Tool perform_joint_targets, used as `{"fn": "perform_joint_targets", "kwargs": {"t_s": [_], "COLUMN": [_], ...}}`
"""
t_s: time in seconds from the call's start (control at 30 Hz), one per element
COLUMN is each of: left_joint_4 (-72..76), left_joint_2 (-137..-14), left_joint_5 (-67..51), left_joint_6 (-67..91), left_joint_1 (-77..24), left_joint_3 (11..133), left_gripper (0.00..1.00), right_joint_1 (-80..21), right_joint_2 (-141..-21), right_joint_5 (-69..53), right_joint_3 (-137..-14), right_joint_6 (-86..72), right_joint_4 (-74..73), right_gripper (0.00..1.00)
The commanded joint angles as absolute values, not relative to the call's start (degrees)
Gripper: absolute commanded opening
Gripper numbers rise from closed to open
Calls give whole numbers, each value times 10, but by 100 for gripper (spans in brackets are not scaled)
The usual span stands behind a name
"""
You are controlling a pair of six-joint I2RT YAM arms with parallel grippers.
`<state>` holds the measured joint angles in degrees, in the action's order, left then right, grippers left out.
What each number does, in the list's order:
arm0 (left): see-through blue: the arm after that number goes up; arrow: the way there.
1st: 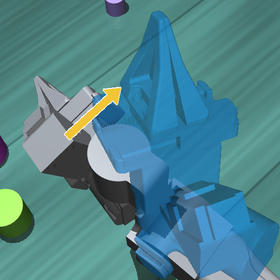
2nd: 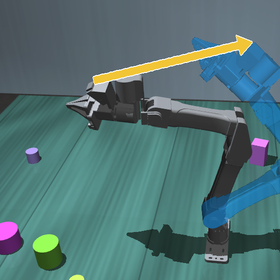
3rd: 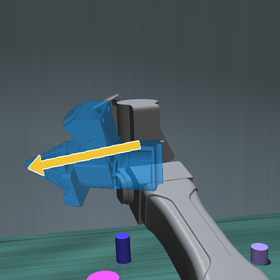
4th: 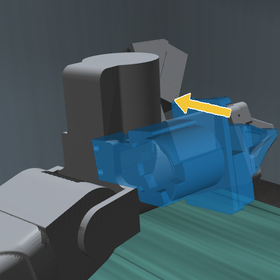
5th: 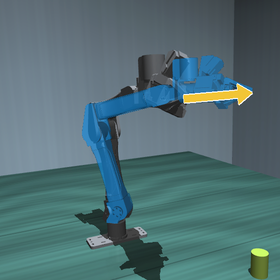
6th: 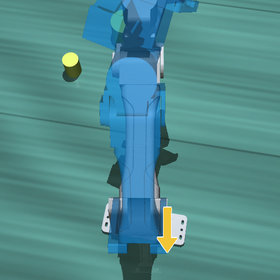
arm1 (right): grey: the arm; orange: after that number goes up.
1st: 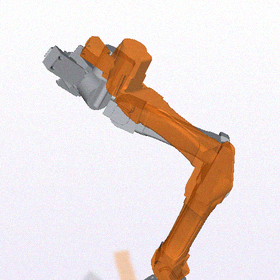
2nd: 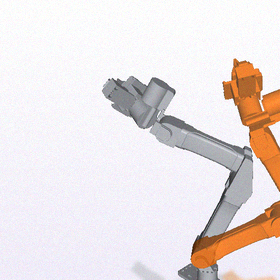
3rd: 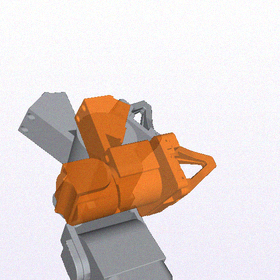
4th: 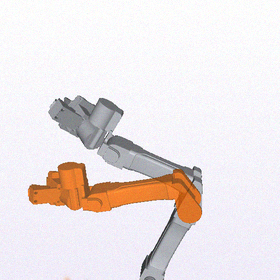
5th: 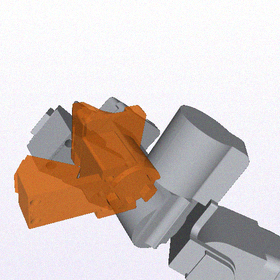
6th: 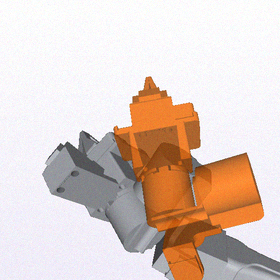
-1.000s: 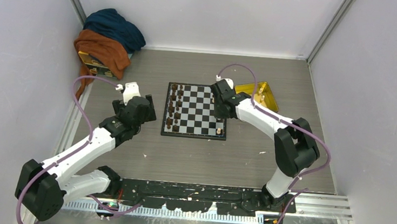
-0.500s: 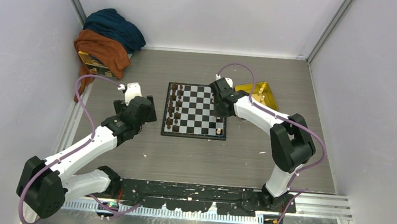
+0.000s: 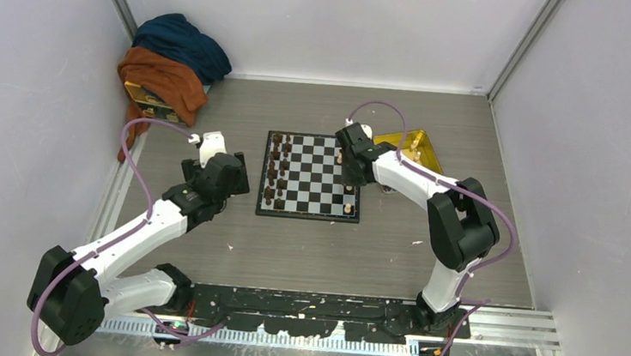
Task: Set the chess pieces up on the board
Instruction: Place the chess piece on the chessboard.
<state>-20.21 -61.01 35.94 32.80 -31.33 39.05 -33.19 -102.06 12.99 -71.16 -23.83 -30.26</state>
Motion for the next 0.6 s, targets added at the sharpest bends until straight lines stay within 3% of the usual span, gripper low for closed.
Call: {"fn": "perform_joint_targets", "kwargs": {"t_s": [0.0, 0.17, 0.4, 0.57], "left_joint_4": [-183, -183, -183, -181], "left_joint_2": [-609, -607, -607, -608], "left_joint_5": [371, 371, 370, 370], "left_joint_6": [333, 334, 333, 332], "left_joint_1": [-316, -316, -316, -316], "left_joint_3": [398, 398, 397, 397], "left_gripper": [100, 100, 100, 100], "right_joint_1": [-329, -329, -330, -330], "right_joint_2": [-1018, -1020, -1020, -1019], "right_joint_5": [124, 123, 123, 123], "right_joint_3": [-736, -740, -746, -752], "right_joint_6": [-236, -237, -235, -233], "right_joint_4": [-300, -306, -311, -315], "right_gripper": [1, 5, 29, 32]}}
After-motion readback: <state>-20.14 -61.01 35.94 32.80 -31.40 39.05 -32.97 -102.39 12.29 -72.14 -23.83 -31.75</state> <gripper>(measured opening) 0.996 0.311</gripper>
